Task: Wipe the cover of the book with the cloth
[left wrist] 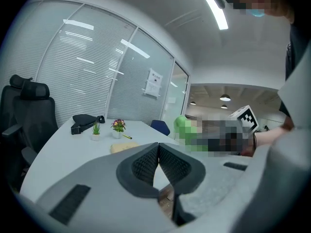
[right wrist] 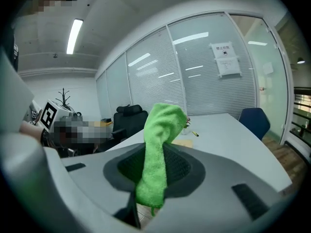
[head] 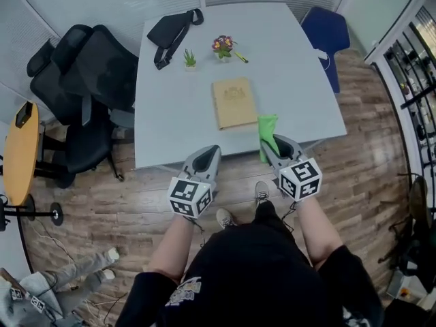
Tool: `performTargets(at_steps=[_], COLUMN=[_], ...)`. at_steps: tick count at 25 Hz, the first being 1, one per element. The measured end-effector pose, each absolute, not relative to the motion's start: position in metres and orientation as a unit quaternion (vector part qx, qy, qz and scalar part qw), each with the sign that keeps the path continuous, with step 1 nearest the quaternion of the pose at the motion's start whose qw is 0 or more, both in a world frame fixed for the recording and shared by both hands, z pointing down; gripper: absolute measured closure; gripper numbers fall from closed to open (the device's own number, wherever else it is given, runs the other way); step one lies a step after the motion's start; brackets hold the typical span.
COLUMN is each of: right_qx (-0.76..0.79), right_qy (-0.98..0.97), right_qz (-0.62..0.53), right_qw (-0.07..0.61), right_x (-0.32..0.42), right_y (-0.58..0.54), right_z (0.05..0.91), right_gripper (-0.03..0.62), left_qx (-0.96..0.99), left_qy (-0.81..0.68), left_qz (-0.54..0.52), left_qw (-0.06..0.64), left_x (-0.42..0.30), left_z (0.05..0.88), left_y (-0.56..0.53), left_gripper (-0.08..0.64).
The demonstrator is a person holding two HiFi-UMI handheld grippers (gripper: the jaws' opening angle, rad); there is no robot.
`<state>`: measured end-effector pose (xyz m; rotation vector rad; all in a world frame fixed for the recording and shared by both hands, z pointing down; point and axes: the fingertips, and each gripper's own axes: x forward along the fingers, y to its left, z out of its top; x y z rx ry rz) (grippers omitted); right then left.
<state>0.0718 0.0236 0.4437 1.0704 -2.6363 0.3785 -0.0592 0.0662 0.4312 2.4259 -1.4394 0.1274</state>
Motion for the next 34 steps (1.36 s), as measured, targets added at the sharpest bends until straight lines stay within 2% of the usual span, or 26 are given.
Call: performTargets(at_steps=[13,34], right_qx=[0.399,0.396], right_qy=[-0.9,-0.905], right_qz=[0.123,0.114], right_qw=[0.125,0.11], right_x=[0.083,0.08], right_y=[0.069,0.085], right_z=[0.437,0.425], right_gripper=[0.495,0.495], left_qx=[0.864,0.867], left_qy=[-0.478,-0.478], left_qz=[0.037,0.038], left_qw=[0.152,0.137], left_x=[-0.05,-0.046], left_z=[0.427,0.417], left_y=[0.103,0.119], left_gripper=[0.554,0.554])
